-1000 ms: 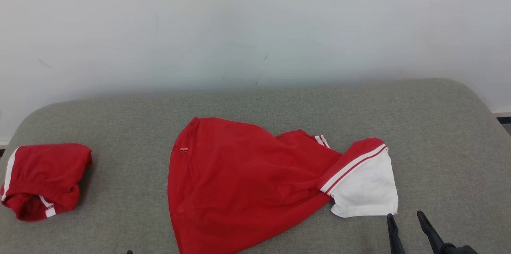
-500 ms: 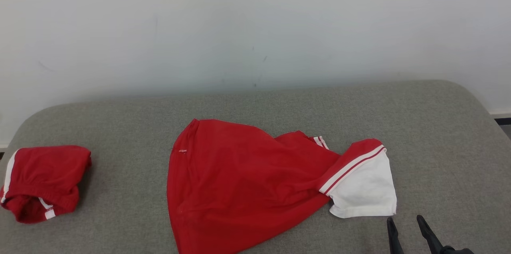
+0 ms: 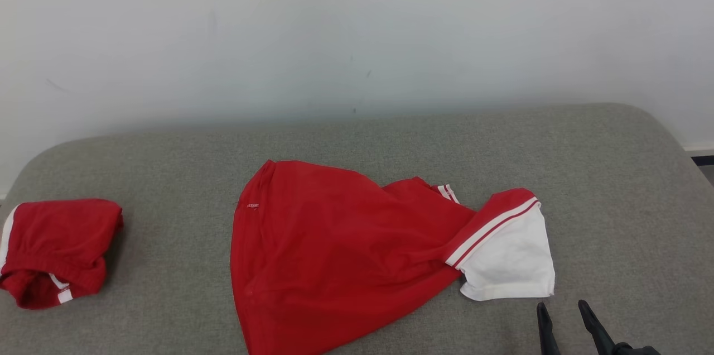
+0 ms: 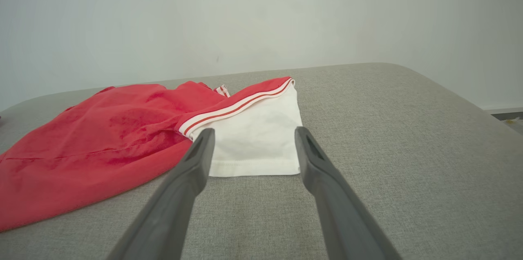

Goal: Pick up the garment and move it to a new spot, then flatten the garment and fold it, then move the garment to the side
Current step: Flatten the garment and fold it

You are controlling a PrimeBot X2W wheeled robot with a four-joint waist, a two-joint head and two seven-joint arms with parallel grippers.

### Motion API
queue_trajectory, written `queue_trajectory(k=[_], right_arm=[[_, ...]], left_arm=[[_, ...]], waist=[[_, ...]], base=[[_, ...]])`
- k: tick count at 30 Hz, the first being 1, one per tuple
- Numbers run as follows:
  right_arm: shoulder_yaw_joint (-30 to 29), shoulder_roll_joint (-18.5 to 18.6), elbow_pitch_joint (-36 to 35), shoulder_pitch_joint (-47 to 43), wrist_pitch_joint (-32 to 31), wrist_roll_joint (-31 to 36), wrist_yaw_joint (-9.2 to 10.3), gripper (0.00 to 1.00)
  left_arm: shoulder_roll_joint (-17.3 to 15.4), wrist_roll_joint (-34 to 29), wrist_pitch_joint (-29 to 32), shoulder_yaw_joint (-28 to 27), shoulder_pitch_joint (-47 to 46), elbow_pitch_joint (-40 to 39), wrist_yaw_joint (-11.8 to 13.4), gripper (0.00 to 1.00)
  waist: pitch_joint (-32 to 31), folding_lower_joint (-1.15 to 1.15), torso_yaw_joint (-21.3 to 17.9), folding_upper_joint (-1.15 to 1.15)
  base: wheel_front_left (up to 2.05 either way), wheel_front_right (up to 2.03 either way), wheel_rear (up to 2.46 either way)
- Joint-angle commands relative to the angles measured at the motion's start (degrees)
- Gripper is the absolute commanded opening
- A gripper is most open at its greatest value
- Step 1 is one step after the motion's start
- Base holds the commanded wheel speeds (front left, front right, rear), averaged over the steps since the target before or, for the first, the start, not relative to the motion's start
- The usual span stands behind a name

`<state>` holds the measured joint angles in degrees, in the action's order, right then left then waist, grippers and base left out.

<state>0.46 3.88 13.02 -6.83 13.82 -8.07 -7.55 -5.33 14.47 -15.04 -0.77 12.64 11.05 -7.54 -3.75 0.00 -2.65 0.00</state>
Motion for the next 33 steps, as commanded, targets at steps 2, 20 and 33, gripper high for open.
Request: queue_trajectory(k=[2, 20, 33], right_arm=[[0.19, -0.25, -0.10, 0.78, 0.09, -0.44, 0.14, 1.00], [4.75, 0.10, 1.50, 8.72, 0.27, -0.31, 0.14, 1.00], [3.87, -0.13, 3.45, 9.84, 1.17, -0.64, 0.14, 1.00]], left_arm=[[-0.98, 1.48, -0.20, 1.15, -2.35, 0.91, 0.10, 1.00], [-6.27, 10.90, 6.49, 12.09, -23.45, 16.95, 0.10, 1.00], [-8.25, 15.73, 10.60, 15.88, -25.75, 19.44, 0.10, 1.00]], waist=[[0.59, 0.00, -0.13, 0.00], [9.23, 0.00, -5.63, 0.00], [10.32, 0.00, -6.11, 0.00]], base=[[0.00, 0.00, 0.00], [0.00, 0.00, 0.00], [0.00, 0.00, 0.00]])
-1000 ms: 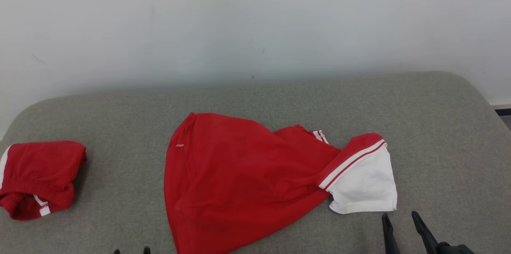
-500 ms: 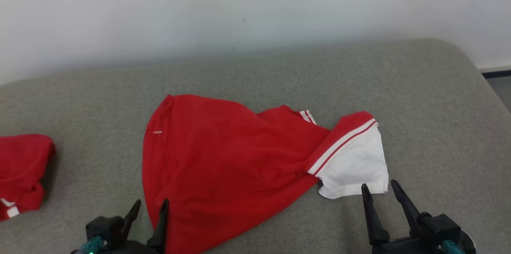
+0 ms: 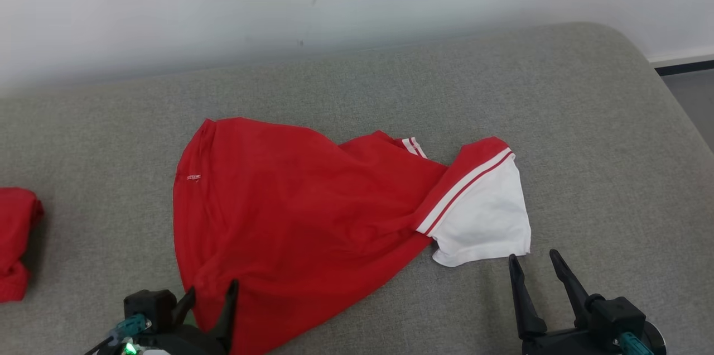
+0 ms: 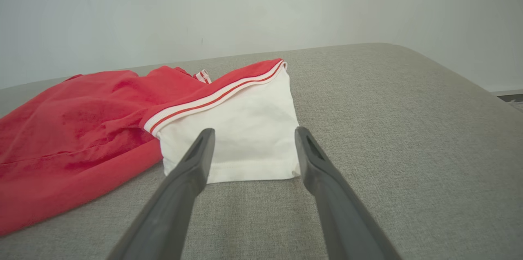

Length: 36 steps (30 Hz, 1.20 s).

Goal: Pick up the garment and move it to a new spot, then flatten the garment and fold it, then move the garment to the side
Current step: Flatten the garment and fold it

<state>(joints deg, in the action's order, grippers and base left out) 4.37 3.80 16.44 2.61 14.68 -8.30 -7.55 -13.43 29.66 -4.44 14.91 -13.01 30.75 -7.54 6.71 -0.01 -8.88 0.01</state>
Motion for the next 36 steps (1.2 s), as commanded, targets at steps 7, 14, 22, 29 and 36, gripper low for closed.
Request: queue_trajectory(k=[7, 14, 22, 29, 36], right_arm=[[0.43, -0.31, 0.37, 0.64, 0.47, -0.57, 0.14, 1.00], [0.85, 0.07, 0.38, 1.30, 0.53, -0.71, 0.14, 1.00], [0.12, 2.39, 1.39, 4.76, -2.05, -0.63, 0.14, 1.00], [-3.17, 3.85, 1.74, 7.54, -7.88, -0.10, 0.14, 1.00], [-5.72, 4.44, 2.80, 9.67, -14.16, 0.71, 0.14, 1.00]], left_arm=[[-0.92, 1.86, -0.12, 2.72, -0.30, -2.44, 0.10, 1.00], [-1.61, 2.23, -0.25, 2.49, -1.13, -3.13, 0.54, 0.69], [-2.01, 2.49, 0.64, 2.91, -0.49, -4.58, 1.13, 0.09], [-2.65, 1.79, 0.19, 2.98, 1.06, -8.63, 2.54, 0.29], [-3.09, 1.87, 0.65, 3.03, 1.92, -11.69, 3.38, 0.42]], waist=[[-0.55, 0.01, 0.51, -0.01], [-0.04, 0.01, 0.51, -0.01], [1.24, 0.01, 1.02, -0.01], [2.15, 0.01, 2.24, -0.01], [3.22, 0.01, 3.16, -0.01]], base=[[0.00, 0.00, 0.00], [0.00, 0.00, 0.00], [0.00, 0.00, 0.00], [0.00, 0.00, 0.00], [0.00, 0.00, 0.00]])
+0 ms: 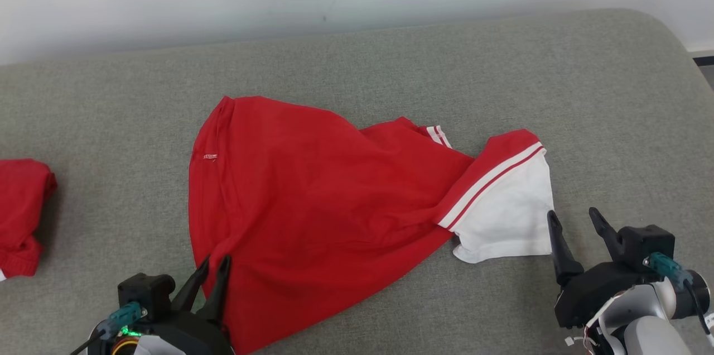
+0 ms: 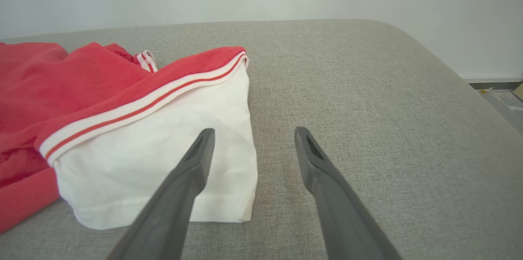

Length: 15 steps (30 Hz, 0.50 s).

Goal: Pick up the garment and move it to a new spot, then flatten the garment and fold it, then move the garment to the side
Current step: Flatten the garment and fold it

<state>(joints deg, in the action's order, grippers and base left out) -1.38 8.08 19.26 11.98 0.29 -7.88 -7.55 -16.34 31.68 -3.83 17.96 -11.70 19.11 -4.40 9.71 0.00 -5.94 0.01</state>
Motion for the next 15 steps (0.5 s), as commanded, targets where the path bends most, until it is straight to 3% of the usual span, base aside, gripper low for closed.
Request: queue_trajectory(k=[1, 4, 6, 9, 15], right_arm=[[-0.09, 0.25, 0.13, 0.67, -0.56, 0.29, 0.14, 1.00], [-0.34, 0.65, 0.47, 1.48, -2.43, 0.18, 0.14, 1.00], [-0.06, 0.84, 1.02, 1.90, -3.93, -0.24, 0.14, 1.00], [-0.28, 1.21, 2.56, 2.38, -6.81, -0.38, 0.14, 1.00], [-1.34, 0.14, 5.00, 2.79, -12.39, -0.79, 0.14, 1.00]], left_arm=[[-0.30, -0.07, 0.17, -0.02, 0.74, -0.31, 0.23, 0.41], [-0.61, 0.09, 0.48, 0.07, 0.44, -0.71, 0.18, 0.36], [-0.71, 0.20, 1.02, 0.24, 0.25, -0.84, 0.28, 0.27], [-0.76, 0.53, 2.14, 0.62, 0.57, -1.06, 0.57, 0.02], [-0.85, 0.80, 2.89, 1.23, 1.00, -1.25, 0.52, 0.00]], waist=[[0.39, 0.00, 0.35, -0.01], [0.84, 0.00, 0.70, -0.01], [1.03, 0.00, 0.88, -0.01], [1.27, 0.00, 1.03, -0.01], [1.57, 0.00, 1.43, -0.01]], base=[[0.00, 0.00, 0.00], [0.00, 0.00, 0.00], [0.00, 0.00, 0.00], [0.00, 0.00, 0.00], [0.00, 0.00, 0.00]])
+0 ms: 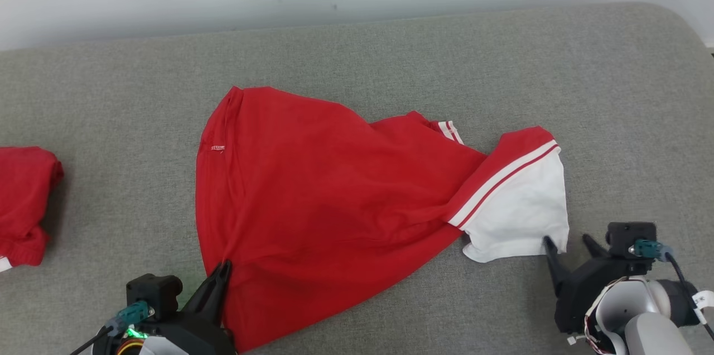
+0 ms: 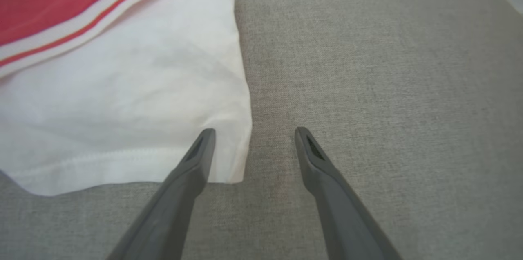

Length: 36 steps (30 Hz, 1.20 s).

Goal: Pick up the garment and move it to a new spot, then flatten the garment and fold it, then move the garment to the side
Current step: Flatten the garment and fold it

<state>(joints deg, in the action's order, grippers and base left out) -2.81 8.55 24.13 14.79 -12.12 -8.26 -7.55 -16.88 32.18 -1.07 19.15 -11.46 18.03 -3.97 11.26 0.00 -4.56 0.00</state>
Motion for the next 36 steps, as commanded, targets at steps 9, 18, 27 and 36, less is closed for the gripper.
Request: queue_trajectory(k=[9, 18, 27, 36], right_arm=[[1.04, -0.09, 1.93, 0.49, -4.55, -2.43, 0.14, 0.76], [-0.48, -0.96, 1.20, 1.99, -2.79, -2.65, 0.14, 0.00], [-0.25, -2.19, -8.86, 4.30, 1.88, -12.02, 0.14, 0.00], [4.33, 0.65, -17.81, 14.22, 1.06, -20.73, 0.14, 0.00]], left_arm=[[-0.93, 0.35, -0.40, 0.41, 0.38, -0.36, -0.10, 0.00], [0.38, 2.46, -1.87, 0.25, -0.23, -0.57, -1.01, 0.00], [1.41, 11.30, -1.98, -3.19, -2.02, -6.15, -2.61, 0.00], [-2.52, 20.26, 3.30, -7.22, -9.89, -13.38, -3.33, 0.00]], waist=[[0.70, 0.00, 0.55, 0.00], [0.25, 0.00, 0.96, 0.00], [-1.49, 0.00, 0.33, 0.00], [-2.73, 0.00, -1.52, 0.00]], base=[[0.00, 0.00, 0.00], [0.00, 0.00, 0.00], [0.00, 0.00, 0.00], [0.00, 0.00, 0.00]])
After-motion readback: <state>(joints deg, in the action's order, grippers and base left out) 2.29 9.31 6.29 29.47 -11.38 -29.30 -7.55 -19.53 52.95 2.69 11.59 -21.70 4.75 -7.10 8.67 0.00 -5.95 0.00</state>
